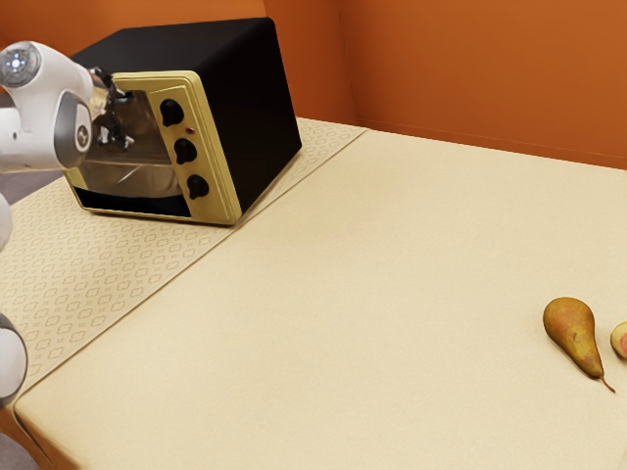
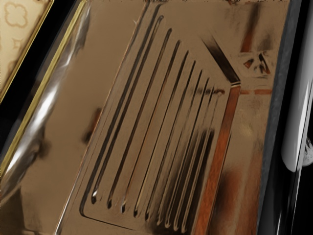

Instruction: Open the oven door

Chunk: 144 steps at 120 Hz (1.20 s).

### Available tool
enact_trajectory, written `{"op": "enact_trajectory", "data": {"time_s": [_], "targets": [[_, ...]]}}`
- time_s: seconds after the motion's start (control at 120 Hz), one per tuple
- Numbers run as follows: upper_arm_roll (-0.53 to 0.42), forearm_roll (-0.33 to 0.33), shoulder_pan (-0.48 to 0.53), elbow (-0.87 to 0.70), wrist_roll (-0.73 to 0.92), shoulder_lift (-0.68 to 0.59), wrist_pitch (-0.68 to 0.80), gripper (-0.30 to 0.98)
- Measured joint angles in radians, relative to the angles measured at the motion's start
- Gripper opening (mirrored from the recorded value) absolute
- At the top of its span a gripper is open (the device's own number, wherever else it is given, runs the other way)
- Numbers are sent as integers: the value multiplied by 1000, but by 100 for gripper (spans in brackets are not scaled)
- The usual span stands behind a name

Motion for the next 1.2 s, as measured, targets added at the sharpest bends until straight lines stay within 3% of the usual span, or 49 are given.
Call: {"op": "enact_trajectory", "data": {"time_s": [0.383, 0.892, 1.2], "targets": [[23, 28, 8, -318, 0, -192, 14, 68], [25, 214, 54, -669, -48, -393, 14, 69], [27, 163, 95, -1000, -74, -593, 12, 68]]}}
